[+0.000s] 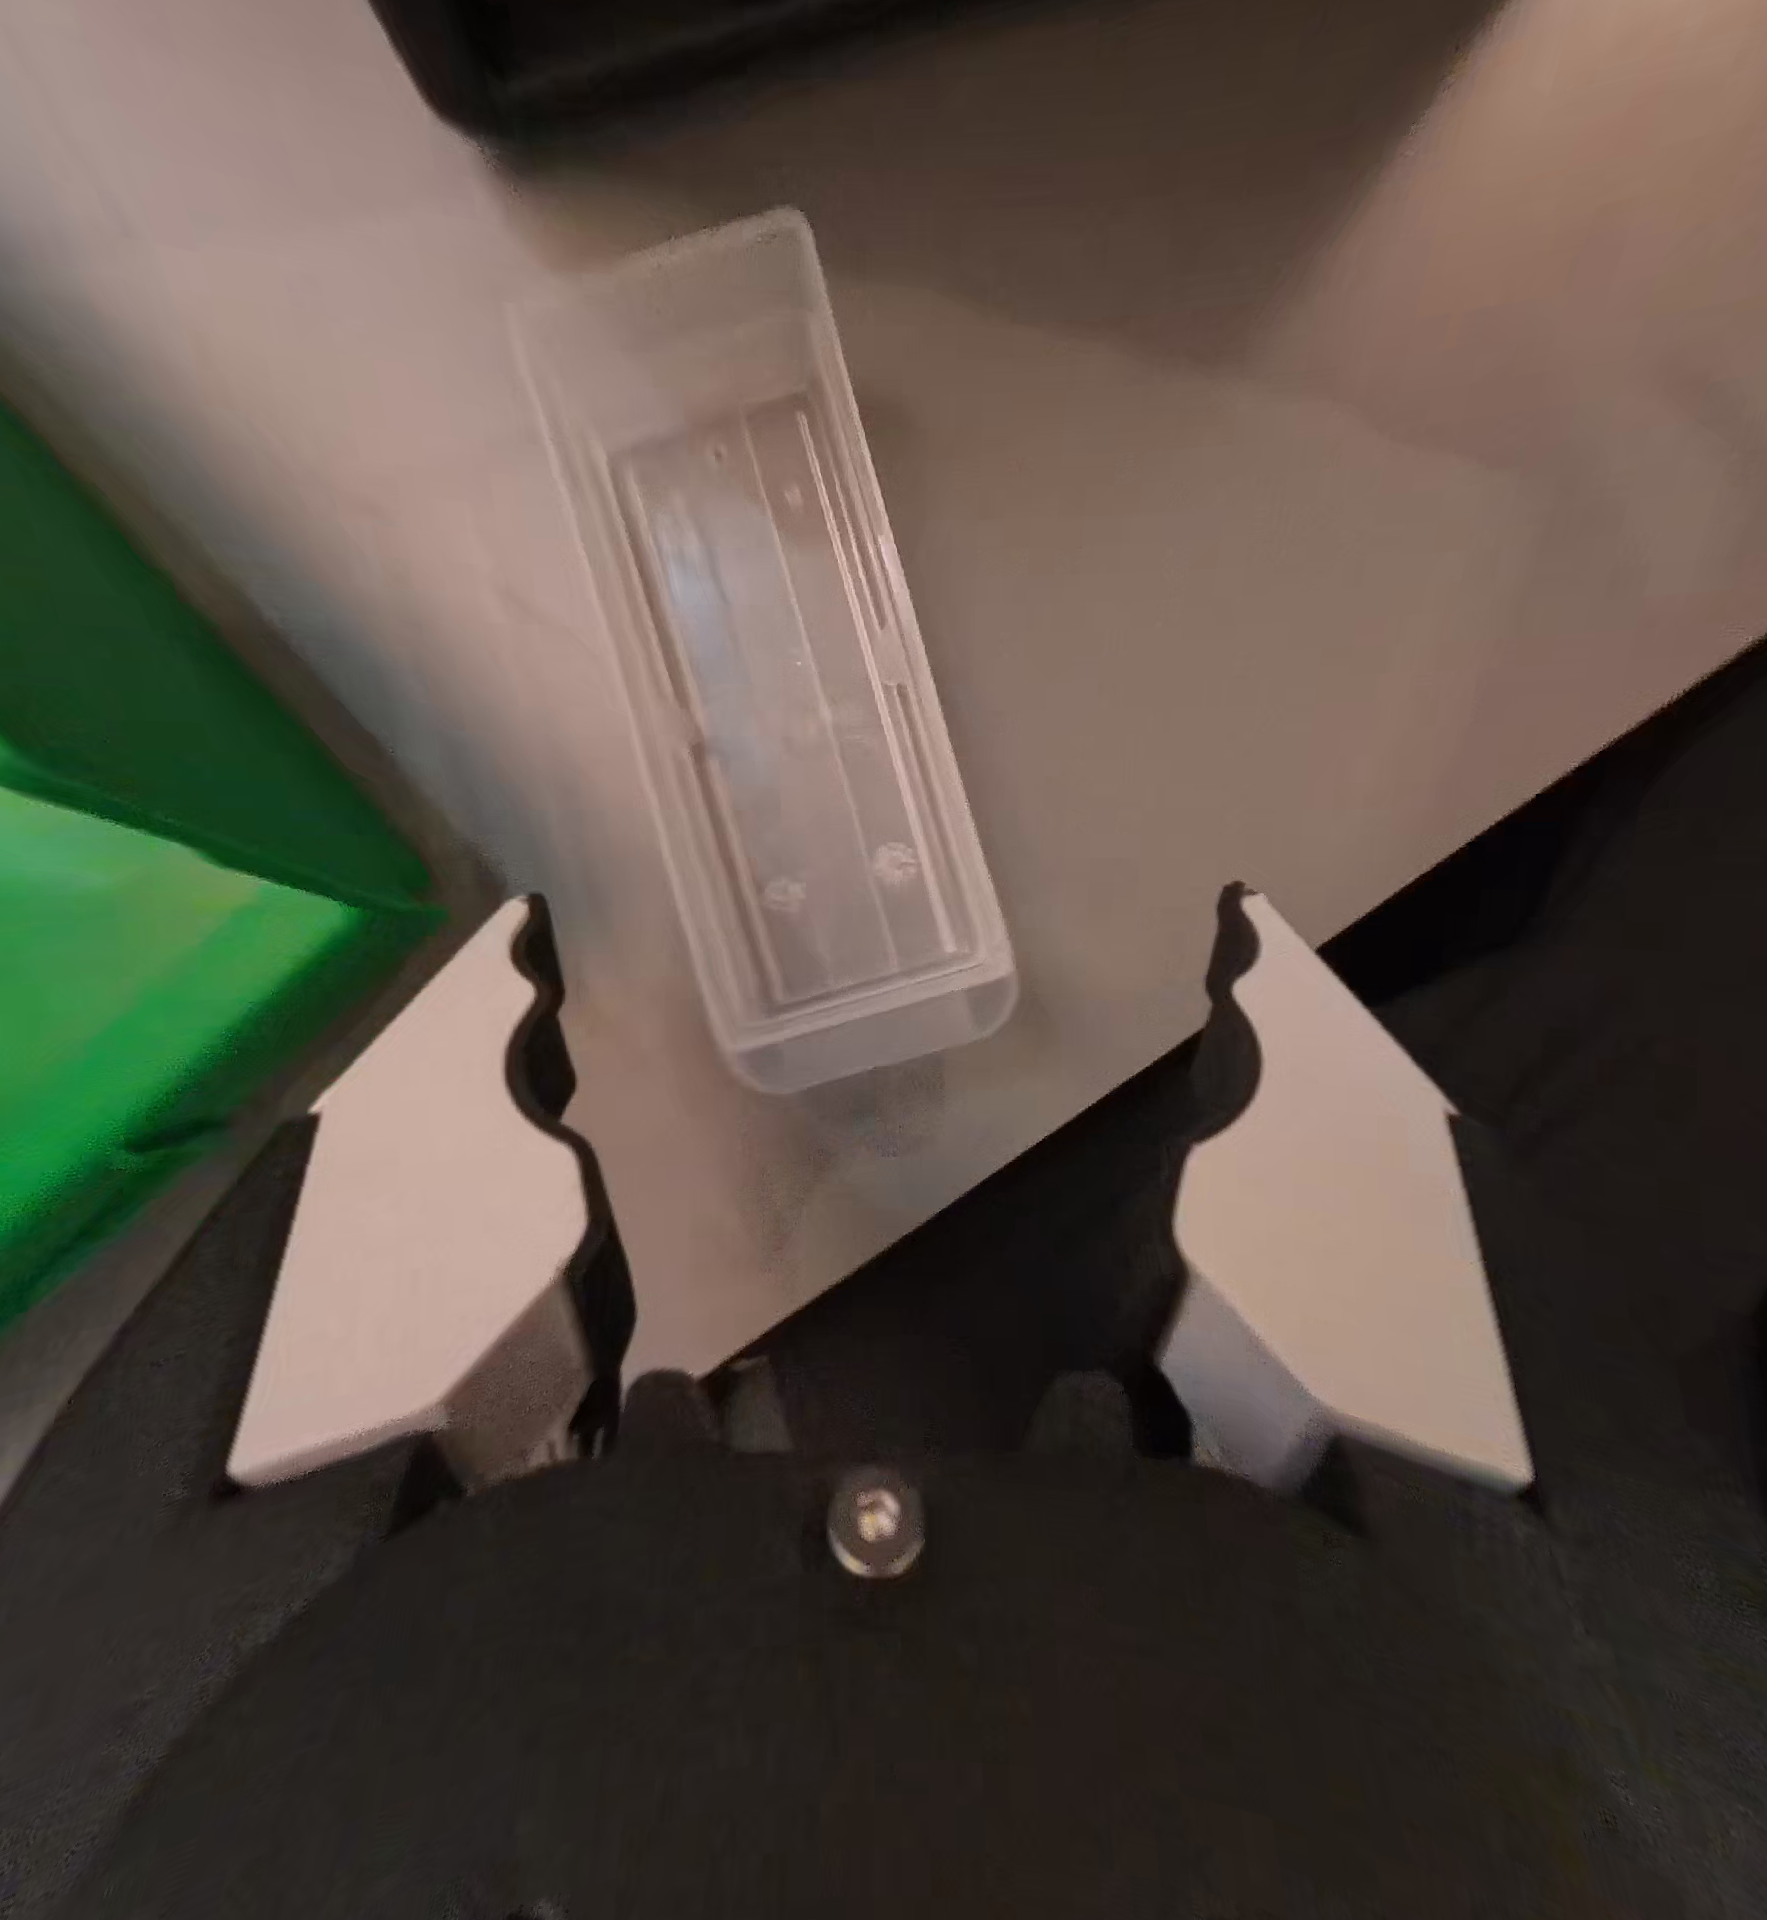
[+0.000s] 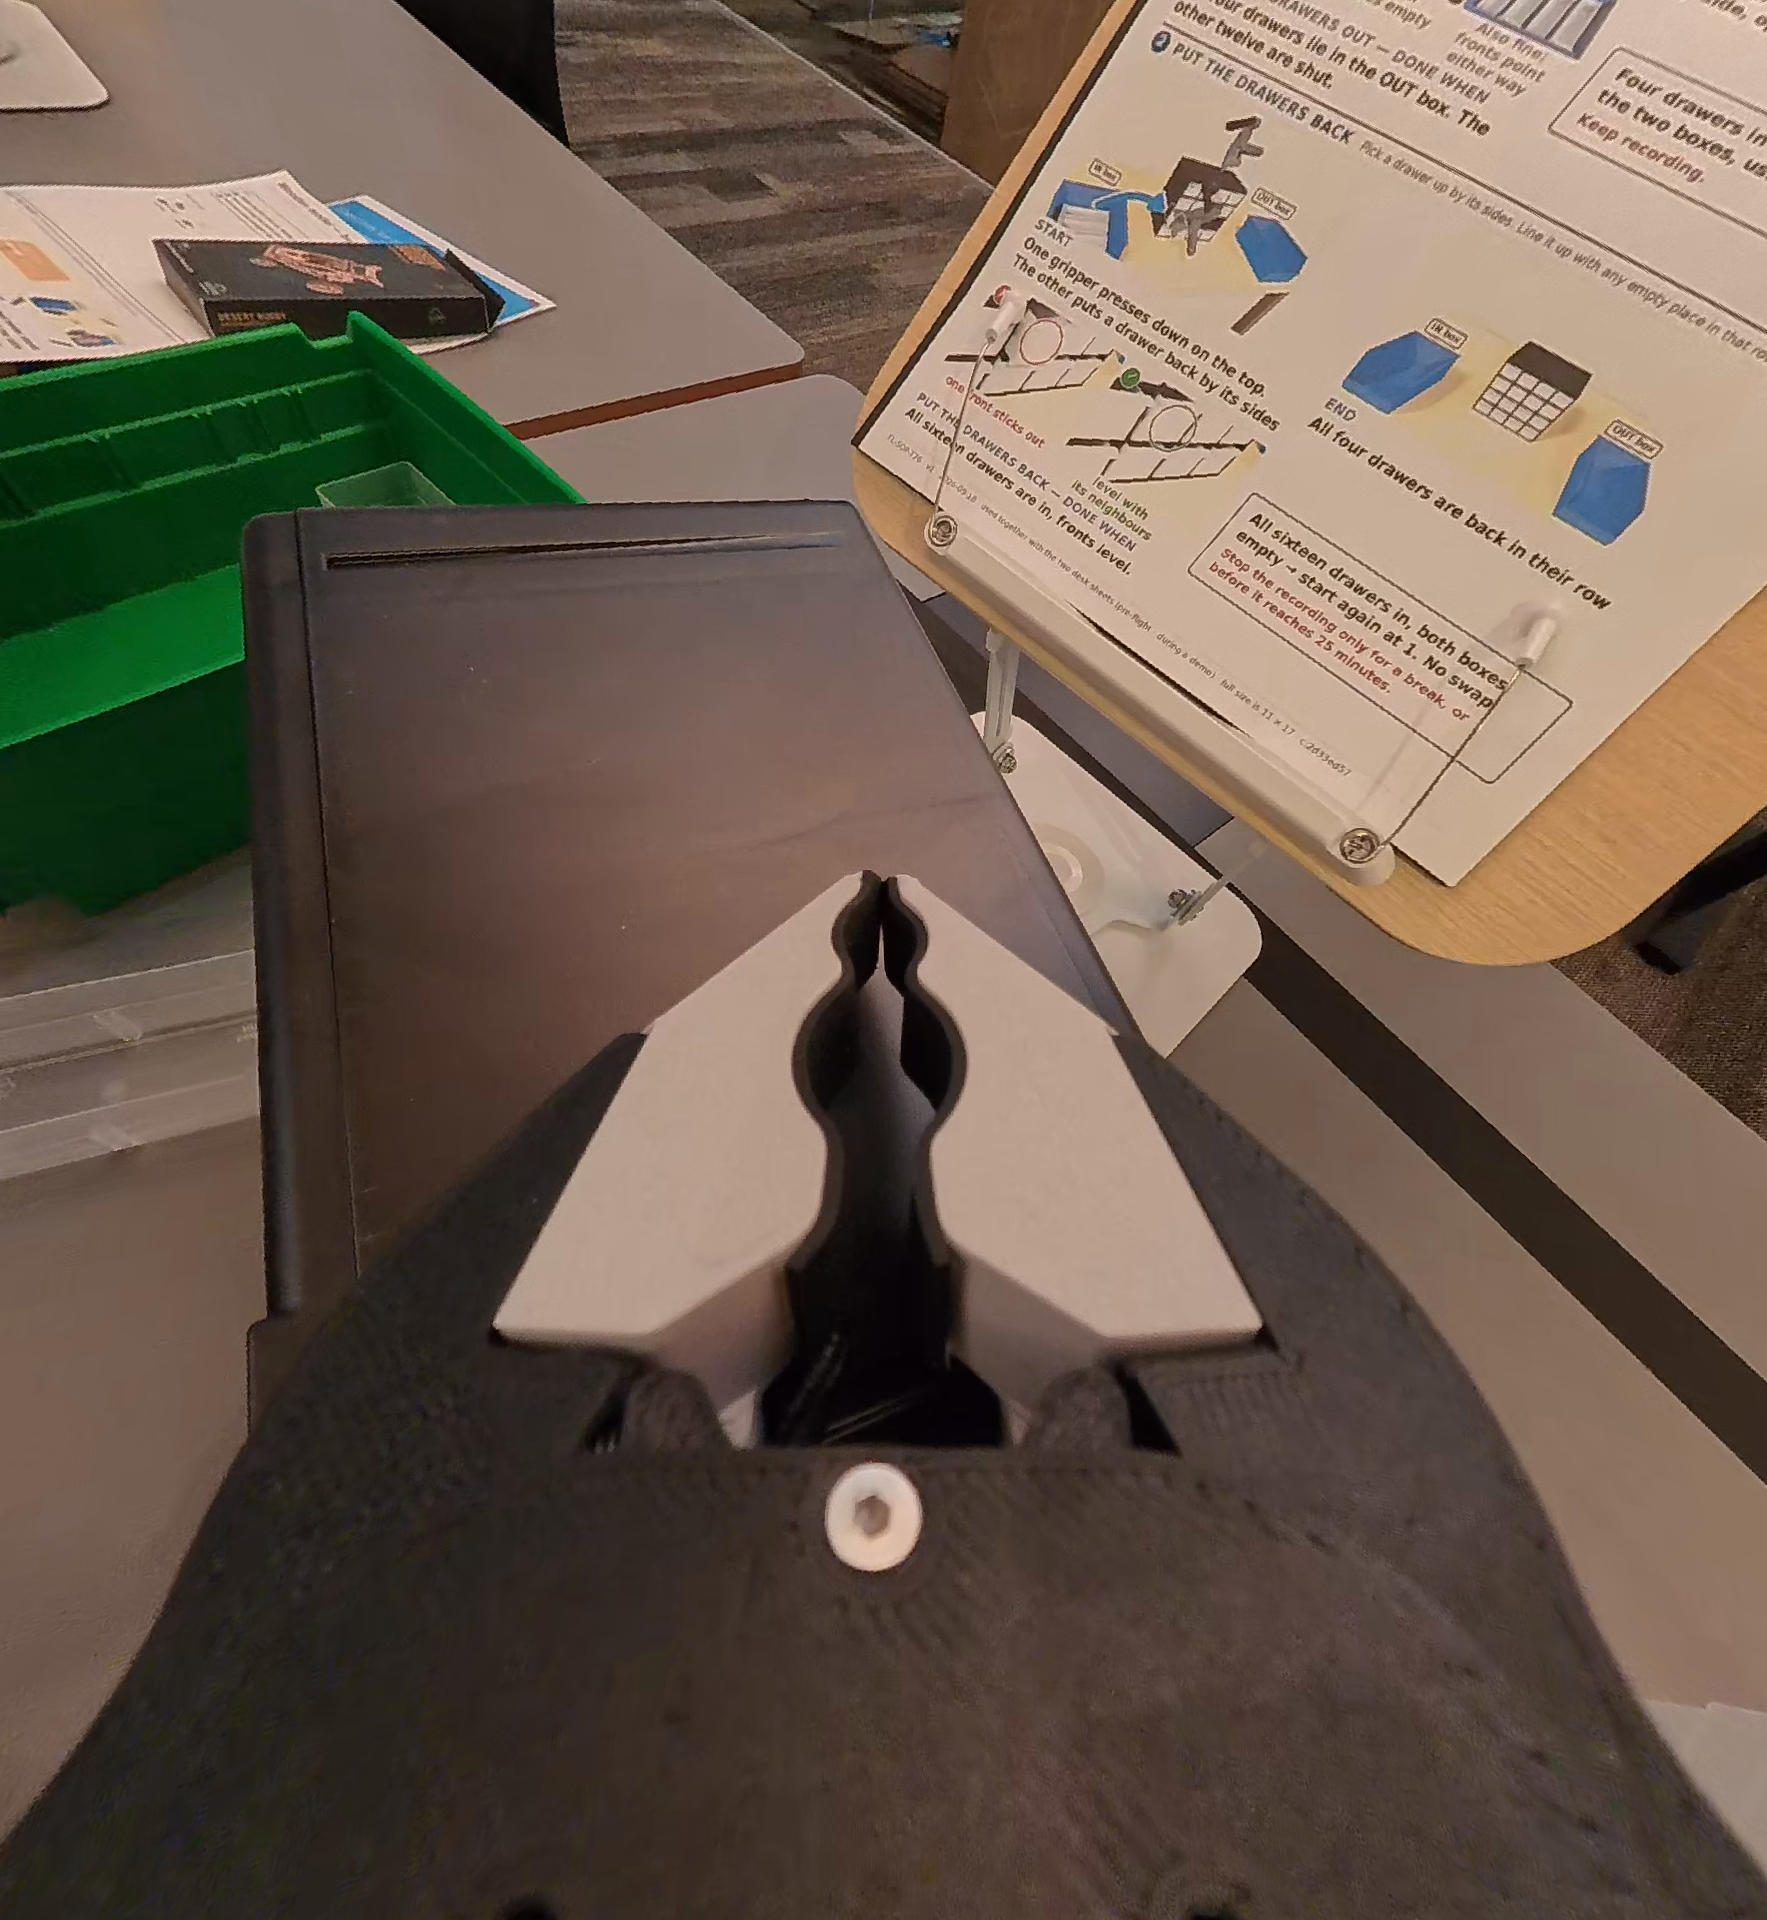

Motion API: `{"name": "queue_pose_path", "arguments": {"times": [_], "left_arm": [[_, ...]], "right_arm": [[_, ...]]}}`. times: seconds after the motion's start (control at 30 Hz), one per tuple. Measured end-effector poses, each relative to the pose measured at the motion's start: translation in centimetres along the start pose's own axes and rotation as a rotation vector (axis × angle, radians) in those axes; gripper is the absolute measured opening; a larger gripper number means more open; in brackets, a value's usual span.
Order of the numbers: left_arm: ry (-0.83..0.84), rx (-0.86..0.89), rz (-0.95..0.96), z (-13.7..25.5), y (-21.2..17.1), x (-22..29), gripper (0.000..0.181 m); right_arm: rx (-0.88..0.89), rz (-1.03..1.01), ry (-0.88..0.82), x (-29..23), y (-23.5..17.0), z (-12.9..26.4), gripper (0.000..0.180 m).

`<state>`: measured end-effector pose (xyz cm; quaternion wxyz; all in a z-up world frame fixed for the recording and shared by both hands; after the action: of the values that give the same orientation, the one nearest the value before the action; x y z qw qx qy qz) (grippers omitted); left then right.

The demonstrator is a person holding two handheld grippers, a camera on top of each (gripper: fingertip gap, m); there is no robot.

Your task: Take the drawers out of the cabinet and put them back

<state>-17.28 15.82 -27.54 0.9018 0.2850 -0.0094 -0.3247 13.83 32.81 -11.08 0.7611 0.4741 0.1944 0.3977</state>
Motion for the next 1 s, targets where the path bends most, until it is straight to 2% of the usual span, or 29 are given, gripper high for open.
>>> {"name": "queue_pose_path", "arguments": {"times": [0.13,0.2,0.27,0.3,0.53,0.6,0.77,1.0], "left_arm": [[0.114,-0.098,0.036,-2.9,-1.1,1.0,0.127],[0.081,-0.083,0.063,-3.3,-0.6,0.9,0.113],[0.066,-0.063,0.074,-3.2,-0.3,0.8,0.079],[0.073,-0.052,0.070,-3.2,-0.2,0.7,0.075],[0.051,-0.001,0.044,-1.5,1.0,0.4,0.070],[0.030,-0.012,0.020,-0.4,2.2,0.3,0.069],[0.038,0.090,-0.054,2.6,6.9,0.5,0.064],[-0.012,0.137,-0.077,3.7,10.6,0.9,0.063]], "right_arm": [[0.001,0.001,0.001,0.0,0.0,0.0,0.000],[0.002,0.000,0.002,0.0,0.0,0.0,0.000],[0.002,0.001,0.002,0.0,0.0,0.0,0.000],[0.003,0.001,0.003,0.0,0.0,0.0,0.000],[0.004,0.001,0.005,0.0,0.0,0.0,0.000],[0.004,0.001,0.005,0.0,0.0,0.0,0.000],[0.002,0.000,0.004,0.0,0.0,0.0,0.000],[0.003,-0.001,0.005,0.0,0.0,0.0,0.000]]}}
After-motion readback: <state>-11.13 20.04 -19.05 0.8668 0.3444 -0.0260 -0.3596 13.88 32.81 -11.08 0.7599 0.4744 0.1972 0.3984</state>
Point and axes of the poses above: each gripper's, where its closed fingertips meet, z back along the fingers, y out of its top, x = y × z across the jaws, the point moved 10 cm from there along z, back along the fingers, and after that the axes turned 12 degrees about y, right-handed, at the moved point
